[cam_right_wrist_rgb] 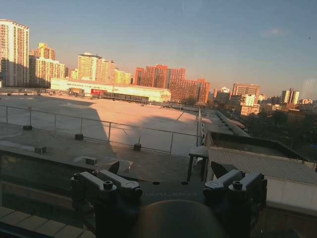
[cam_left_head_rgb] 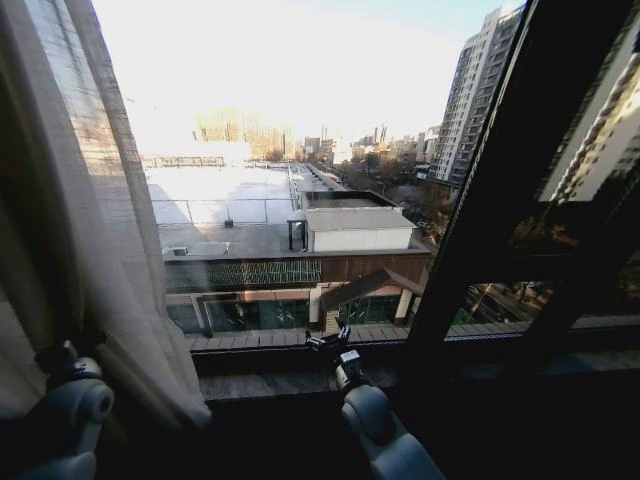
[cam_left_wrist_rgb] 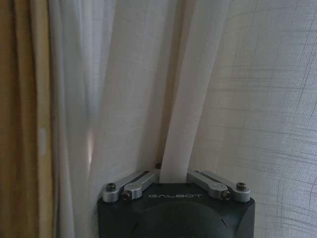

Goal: Open the curtains by pulling them apart, changing their state from closed to fully open.

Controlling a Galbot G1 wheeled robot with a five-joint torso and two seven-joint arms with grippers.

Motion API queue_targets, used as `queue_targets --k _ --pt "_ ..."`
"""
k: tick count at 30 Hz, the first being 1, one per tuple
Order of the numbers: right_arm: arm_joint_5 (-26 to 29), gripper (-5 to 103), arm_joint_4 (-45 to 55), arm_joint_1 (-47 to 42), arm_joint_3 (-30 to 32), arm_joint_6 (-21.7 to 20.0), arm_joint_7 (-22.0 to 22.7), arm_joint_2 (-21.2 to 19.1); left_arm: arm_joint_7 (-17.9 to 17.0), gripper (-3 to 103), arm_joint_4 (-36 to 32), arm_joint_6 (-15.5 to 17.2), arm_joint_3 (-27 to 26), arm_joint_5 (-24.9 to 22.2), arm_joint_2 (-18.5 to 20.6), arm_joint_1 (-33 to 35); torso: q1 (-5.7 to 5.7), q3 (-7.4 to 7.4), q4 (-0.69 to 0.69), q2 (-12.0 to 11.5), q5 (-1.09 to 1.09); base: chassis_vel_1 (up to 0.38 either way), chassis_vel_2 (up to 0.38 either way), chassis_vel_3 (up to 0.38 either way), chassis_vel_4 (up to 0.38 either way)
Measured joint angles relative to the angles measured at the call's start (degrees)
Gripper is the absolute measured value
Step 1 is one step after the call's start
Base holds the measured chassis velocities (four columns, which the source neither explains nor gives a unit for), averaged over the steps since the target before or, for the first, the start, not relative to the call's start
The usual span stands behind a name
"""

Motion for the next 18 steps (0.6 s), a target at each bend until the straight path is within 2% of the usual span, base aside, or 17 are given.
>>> queue_targets --k 1,2,5,6,8,11,12,13,14,15,16,17,18 --pt "0.0 100 -0.2 0.2 -0.2 0.0 0.0 -0.1 -2.7 0 2.0 -0.2 -1.4 0.0 0.2 -1.0 0.00 0.00 -0.01 0.0 0.00 0.000 0.000 0.000 0.000" --pt "0.0 100 -0.2 0.2 -0.2 0.0 0.0 -0.1 -2.7 0 2.0 -0.2 -1.4 0.0 0.2 -1.0 0.00 0.00 -0.01 0.0 0.00 0.000 0.000 0.000 0.000" --pt "0.2 100 -1.0 1.0 -0.7 0.1 0.0 -0.2 -10.0 0 8.5 -1.6 -7.1 0.8 1.5 -3.1 0.00 0.00 -0.01 0.0 0.04 0.000 0.000 0.000 0.000" --pt "0.2 100 -1.0 1.0 -0.7 0.1 0.0 -0.2 -10.0 0 8.5 -1.6 -7.1 0.8 1.5 -3.1 0.00 0.00 -0.01 0.0 0.04 0.000 0.000 0.000 0.000" --pt "0.2 100 -1.7 1.4 -1.1 0.2 -0.1 0.1 -14.1 0 13.0 -2.7 -11.7 2.5 2.5 -4.1 0.00 0.00 0.03 0.0 0.03 0.000 0.000 0.000 0.000" --pt "0.2 100 -2.2 1.6 -1.5 0.2 -0.1 0.4 -15.0 0 14.2 -2.1 -13.4 3.2 3.3 -3.8 0.00 0.00 0.05 0.0 0.02 0.000 0.000 0.000 0.000" --pt "0.2 100 -2.5 1.9 -1.7 0.2 -0.1 0.6 -13.3 -3 13.2 -1.0 -13.5 3.3 3.3 -2.7 0.00 0.00 0.05 0.0 -0.03 0.000 0.000 0.000 0.000" --pt "0.2 100 -2.9 2.2 -1.9 0.2 -0.1 0.8 -10.6 1 11.3 0.3 -13.2 3.7 3.0 -1.1 0.00 0.00 0.05 0.0 -0.09 0.000 0.000 0.000 0.000" --pt "0.2 100 -2.9 2.2 -1.9 0.2 -0.1 0.8 -10.6 1 11.3 0.3 -13.2 3.7 3.0 -1.1 0.00 0.00 0.05 0.0 -0.09 0.000 0.000 0.000 0.000" --pt "0.2 100 -3.2 2.5 -2.3 0.3 -0.1 1.2 -8.1 6 9.2 0.9 -12.5 4.0 2.5 0.4 0.00 0.00 0.08 0.0 -0.15 0.000 0.000 0.000 0.000" --pt "0.2 100 -3.5 2.8 -2.5 0.3 -0.1 1.5 -5.3 12 6.8 1.3 -11.6 4.2 1.9 2.0 0.00 0.00 0.04 0.0 -0.10 0.000 0.000 0.000 0.000" --pt "0.2 100 -3.8 3.2 -2.8 0.3 -0.1 1.8 -0.6 17 3.4 1.9 -10.5 4.3 1.1 4.4 0.00 0.00 0.02 0.0 -0.04 0.000 0.000 0.000 0.000" --pt "0.2 100 -4.0 3.4 -3.0 0.3 0.0 2.1 4.7 17 0.3 2.3 -9.7 4.3 0.4 6.7 0.00 0.00 0.02 0.0 -0.05 0.000 0.000 0.000 0.000"
